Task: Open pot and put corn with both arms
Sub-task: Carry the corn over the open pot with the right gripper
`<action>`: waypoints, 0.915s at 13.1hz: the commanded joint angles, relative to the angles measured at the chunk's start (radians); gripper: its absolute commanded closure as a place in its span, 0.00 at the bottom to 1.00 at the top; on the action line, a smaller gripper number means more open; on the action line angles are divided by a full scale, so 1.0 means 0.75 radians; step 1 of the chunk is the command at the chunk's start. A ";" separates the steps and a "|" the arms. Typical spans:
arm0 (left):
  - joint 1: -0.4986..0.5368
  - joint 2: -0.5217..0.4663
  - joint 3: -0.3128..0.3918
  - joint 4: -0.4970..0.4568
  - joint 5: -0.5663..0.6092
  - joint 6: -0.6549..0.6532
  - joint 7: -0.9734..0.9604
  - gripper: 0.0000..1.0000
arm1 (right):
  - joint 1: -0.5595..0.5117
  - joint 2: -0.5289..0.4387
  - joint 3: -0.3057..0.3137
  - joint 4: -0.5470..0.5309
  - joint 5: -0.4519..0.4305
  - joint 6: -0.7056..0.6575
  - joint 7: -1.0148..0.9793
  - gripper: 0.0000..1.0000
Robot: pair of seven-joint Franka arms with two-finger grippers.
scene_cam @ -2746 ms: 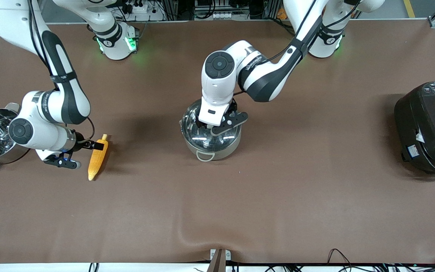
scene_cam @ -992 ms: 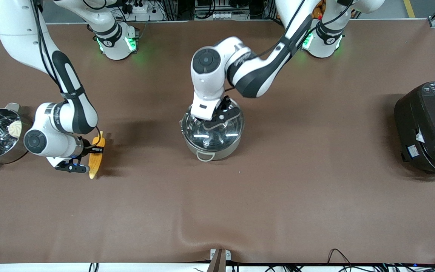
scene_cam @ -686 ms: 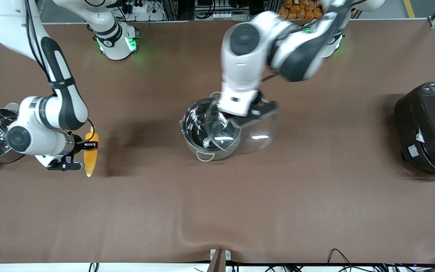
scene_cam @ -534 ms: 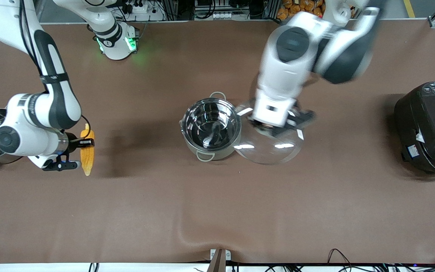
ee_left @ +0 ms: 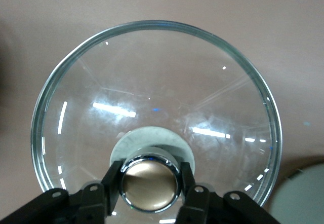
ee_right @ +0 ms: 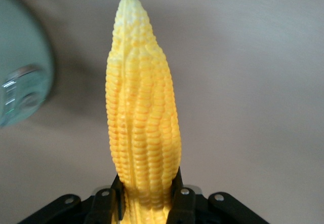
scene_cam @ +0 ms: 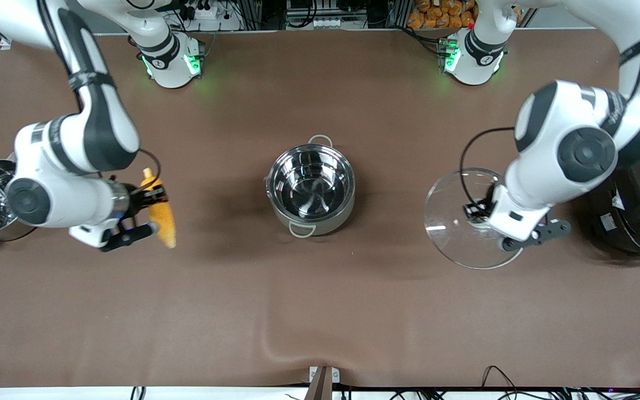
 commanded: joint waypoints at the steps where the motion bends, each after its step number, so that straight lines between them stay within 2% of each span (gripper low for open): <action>1: 0.034 -0.050 -0.019 -0.211 -0.022 0.198 0.047 1.00 | -0.013 0.007 0.141 0.070 0.007 -0.043 -0.087 0.84; 3: 0.040 -0.032 -0.019 -0.336 -0.020 0.331 0.047 1.00 | -0.005 0.009 0.250 0.082 -0.011 -0.025 -0.089 0.84; 4: 0.040 -0.030 -0.019 -0.401 -0.018 0.407 0.047 1.00 | 0.019 0.013 0.266 0.086 -0.017 0.014 -0.097 0.84; 7: 0.052 -0.017 -0.017 -0.532 -0.010 0.552 0.047 1.00 | 0.183 0.024 0.266 0.086 -0.052 0.141 -0.175 0.83; 9: 0.097 -0.011 -0.019 -0.622 -0.004 0.667 0.055 1.00 | 0.279 0.044 0.264 0.082 -0.180 0.239 -0.167 0.79; 12: 0.097 0.001 -0.019 -0.729 -0.006 0.837 0.057 1.00 | 0.391 0.107 0.260 0.082 -0.263 0.331 -0.163 0.79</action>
